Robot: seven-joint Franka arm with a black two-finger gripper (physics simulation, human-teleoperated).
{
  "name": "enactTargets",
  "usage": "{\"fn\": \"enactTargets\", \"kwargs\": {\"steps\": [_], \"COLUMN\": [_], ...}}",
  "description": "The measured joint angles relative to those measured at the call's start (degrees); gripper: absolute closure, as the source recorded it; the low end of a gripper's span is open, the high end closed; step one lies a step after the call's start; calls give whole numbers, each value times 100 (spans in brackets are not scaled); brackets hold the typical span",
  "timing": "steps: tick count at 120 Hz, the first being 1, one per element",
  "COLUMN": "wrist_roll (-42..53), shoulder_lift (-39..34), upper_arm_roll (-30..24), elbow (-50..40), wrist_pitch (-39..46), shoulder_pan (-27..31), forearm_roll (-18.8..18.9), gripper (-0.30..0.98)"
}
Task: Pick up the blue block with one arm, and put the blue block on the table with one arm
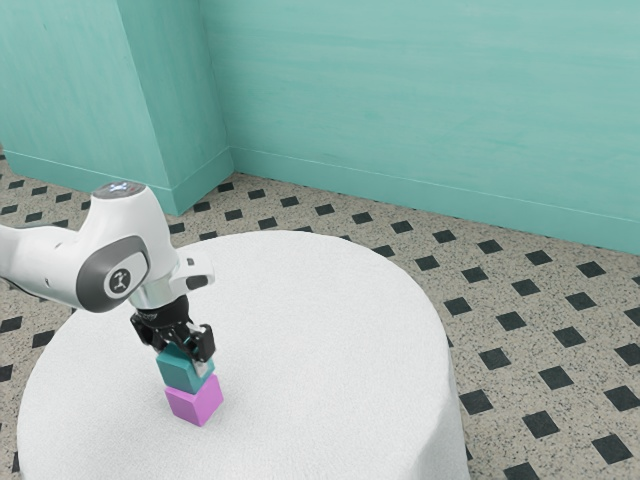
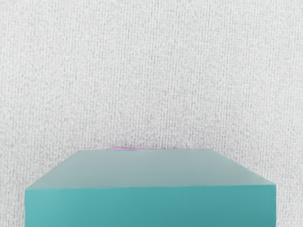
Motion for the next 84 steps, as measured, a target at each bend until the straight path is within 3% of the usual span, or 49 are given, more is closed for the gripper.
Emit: {"fn": "enactTargets", "kwargs": {"steps": [34, 46, 56, 69, 84], "wrist_roll": [-79, -87, -73, -11, 67], "shoulder_lift": [-56, 77, 688, 2032, 3030], "upper_arm_roll": [-4, -60, -176, -239, -292], "elbow": [28, 447, 1229, 2692, 3493], "wrist_pitch": [10, -5, -56, -246, -356], "shoulder_pan": [0, 3, -3, -38, -67], "forearm_roll": [31, 52, 63, 71, 50], "gripper": [29, 30, 30, 30, 30]}}
